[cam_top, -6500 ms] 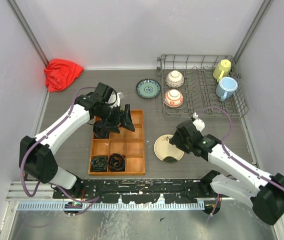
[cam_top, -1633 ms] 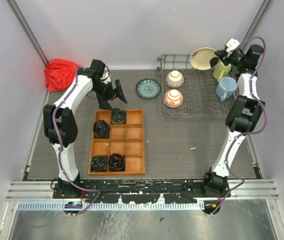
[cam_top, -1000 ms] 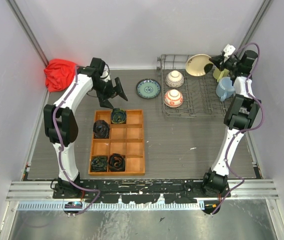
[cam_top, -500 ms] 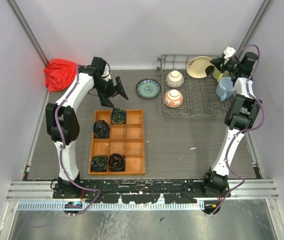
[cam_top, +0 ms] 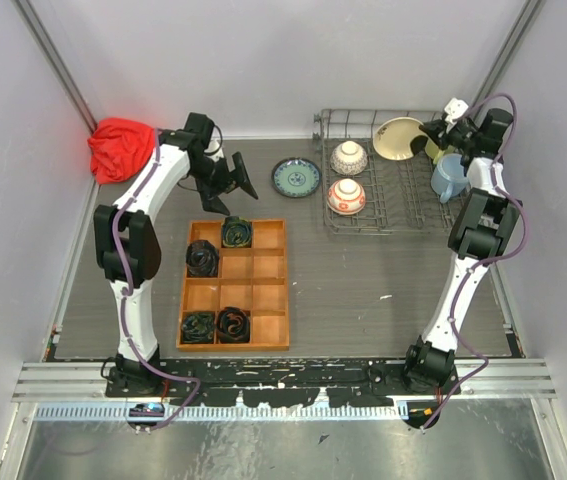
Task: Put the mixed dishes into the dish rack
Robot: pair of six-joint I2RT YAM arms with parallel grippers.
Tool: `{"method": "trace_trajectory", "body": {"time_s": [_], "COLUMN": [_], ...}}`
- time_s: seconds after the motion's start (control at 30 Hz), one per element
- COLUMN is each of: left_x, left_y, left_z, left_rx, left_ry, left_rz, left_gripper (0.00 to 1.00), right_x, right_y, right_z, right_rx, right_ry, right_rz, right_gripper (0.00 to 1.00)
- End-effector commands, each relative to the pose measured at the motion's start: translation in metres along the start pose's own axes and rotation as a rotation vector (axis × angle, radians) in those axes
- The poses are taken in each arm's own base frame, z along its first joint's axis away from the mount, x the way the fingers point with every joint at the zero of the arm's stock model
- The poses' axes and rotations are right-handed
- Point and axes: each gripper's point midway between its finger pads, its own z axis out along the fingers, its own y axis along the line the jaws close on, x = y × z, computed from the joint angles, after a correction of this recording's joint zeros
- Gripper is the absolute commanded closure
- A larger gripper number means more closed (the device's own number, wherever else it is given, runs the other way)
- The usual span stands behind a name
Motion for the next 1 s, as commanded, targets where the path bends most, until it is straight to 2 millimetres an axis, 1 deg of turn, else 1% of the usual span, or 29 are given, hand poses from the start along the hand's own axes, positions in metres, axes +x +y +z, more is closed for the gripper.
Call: {"method": "trace_trajectory", "body": {"time_s": [0.0, 0.27, 0.33, 0.4, 0.57, 0.67, 0.73, 0.87, 0.97], "left_x": [-0.003, -0.003, -0.004, -0.005, -0.007, -0.008, -0.009, -0.010, -0.010], "left_y": [-0.007, -0.007, -0.008, -0.008, -0.008, -0.009, -0.009, -0.009, -0.010], "left_z": [-0.002, 0.001, 0.001, 0.002, 0.005, 0.006, 0.006, 0.007, 0.007], "left_rx": [0.007, 0.004, 0.006, 0.004, 0.004, 0.005, 0.004, 0.000, 0.000], "left_ry": [-0.002, 0.002, 0.002, 0.003, 0.008, 0.009, 0.011, 0.015, 0.015], "left_rz": [-0.003, -0.007, -0.005, -0.005, -0.004, -0.003, 0.000, 0.002, 0.003], "left_gripper": [0.04, 0.04, 0.04, 0.04, 0.04, 0.04, 0.04, 0.04, 0.04], "right_x": [-0.006, 0.005, 0.017, 0.022, 0.026, 0.030, 0.032, 0.038, 0.040], "right_y": [-0.009, -0.008, -0.004, -0.003, -0.003, -0.001, 0.001, 0.007, 0.012], "right_z": [-0.002, -0.004, -0.003, -0.003, -0.003, -0.002, -0.001, 0.000, 0.000], "right_rx": [0.020, 0.027, 0.025, 0.030, 0.041, 0.038, 0.033, 0.017, 0.003], "right_ry": [-0.002, 0.038, 0.048, 0.056, 0.071, 0.078, 0.083, 0.107, 0.126], "right_rz": [-0.061, -0.076, -0.061, -0.062, -0.068, -0.074, -0.080, -0.086, -0.090], "right_gripper": [0.99, 0.99, 0.99, 0.99, 0.99, 0.96, 0.92, 0.88, 0.83]}}
